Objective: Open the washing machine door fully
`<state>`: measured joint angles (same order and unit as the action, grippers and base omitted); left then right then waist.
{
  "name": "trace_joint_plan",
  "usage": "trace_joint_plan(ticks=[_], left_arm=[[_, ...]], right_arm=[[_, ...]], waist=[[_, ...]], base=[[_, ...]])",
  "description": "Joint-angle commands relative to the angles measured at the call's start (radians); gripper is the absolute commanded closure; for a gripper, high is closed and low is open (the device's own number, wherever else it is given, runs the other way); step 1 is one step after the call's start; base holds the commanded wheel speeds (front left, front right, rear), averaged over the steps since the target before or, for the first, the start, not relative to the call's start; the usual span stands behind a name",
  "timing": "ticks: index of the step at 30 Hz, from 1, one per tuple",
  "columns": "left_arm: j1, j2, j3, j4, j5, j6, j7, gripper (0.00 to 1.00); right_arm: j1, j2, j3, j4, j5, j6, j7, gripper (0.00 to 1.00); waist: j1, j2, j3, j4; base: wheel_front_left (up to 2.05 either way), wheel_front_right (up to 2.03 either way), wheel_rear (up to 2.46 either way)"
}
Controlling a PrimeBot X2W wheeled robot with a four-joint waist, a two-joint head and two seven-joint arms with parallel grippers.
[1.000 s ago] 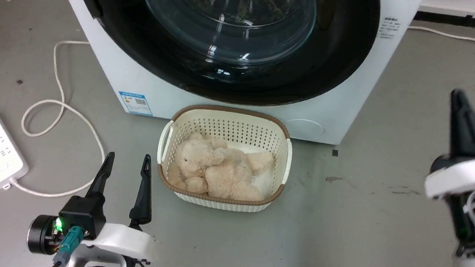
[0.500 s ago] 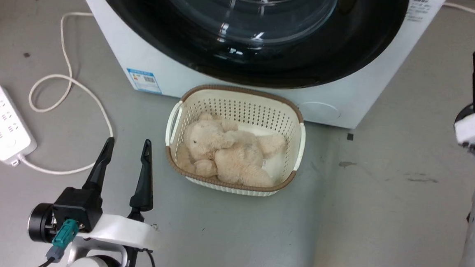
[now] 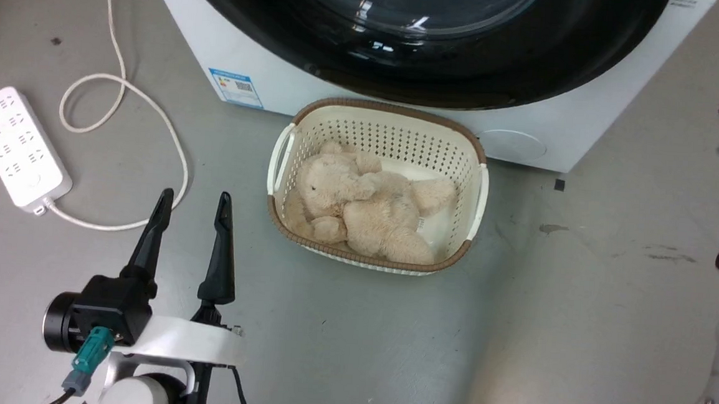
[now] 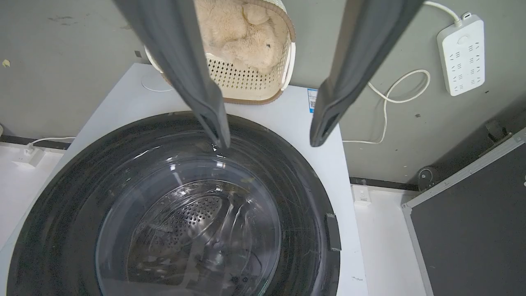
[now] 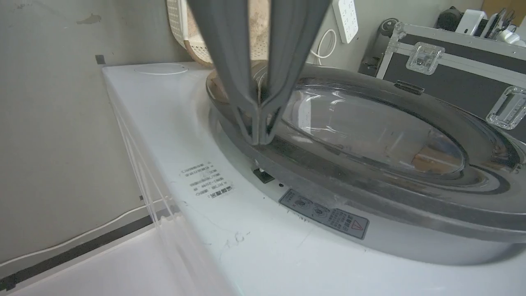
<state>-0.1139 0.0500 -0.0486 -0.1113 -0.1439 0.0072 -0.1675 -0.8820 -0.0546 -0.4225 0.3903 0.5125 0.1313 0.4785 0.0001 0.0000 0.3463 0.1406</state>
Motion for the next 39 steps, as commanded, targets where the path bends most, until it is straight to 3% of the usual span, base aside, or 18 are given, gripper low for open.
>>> trace_joint_plan(ticks=[1, 22, 25, 33, 39], left_arm=[[-0.019, 0.0, -0.001, -0.007, -0.007, 0.005, -0.009, 0.0], [-0.069, 0.0, -0.011, -0.041, -0.045, 0.007, -0.053, 0.0], [-0.082, 0.0, -0.016, -0.048, -0.056, 0.007, -0.067, 0.0], [-0.093, 0.0, -0.016, -0.052, -0.064, 0.007, -0.084, 0.0], [-0.085, 0.0, -0.016, -0.045, -0.066, 0.006, -0.094, 0.0]], right_arm=[[-0.033, 0.003, -0.011, 0.01, 0.014, 0.0, 0.008, 1.0], [-0.374, 0.003, -0.246, 0.226, -0.007, 0.0, 0.245, 1.0], [-0.46, 0.004, -0.325, 0.267, -0.022, 0.0, 0.321, 1.0], [-0.493, 0.004, -0.389, 0.319, -0.001, -0.001, 0.445, 1.0], [-0.413, 0.004, -0.374, 0.312, 0.045, -0.001, 0.534, 1.0]], waist=[[-0.0001, 0.0, 0.005, 0.004], [-0.0001, 0.0, 0.112, 0.062], [-0.0001, 0.0, 0.14, 0.078], [-0.0001, 0.0, 0.141, 0.087], [-0.0001, 0.0, 0.1, 0.079]], base=[[0.0, 0.0, 0.0], [0.0, 0.0, 0.0], [0.0, 0.0, 0.0], [0.0, 0.0, 0.0], [0.0, 0.0, 0.0]])
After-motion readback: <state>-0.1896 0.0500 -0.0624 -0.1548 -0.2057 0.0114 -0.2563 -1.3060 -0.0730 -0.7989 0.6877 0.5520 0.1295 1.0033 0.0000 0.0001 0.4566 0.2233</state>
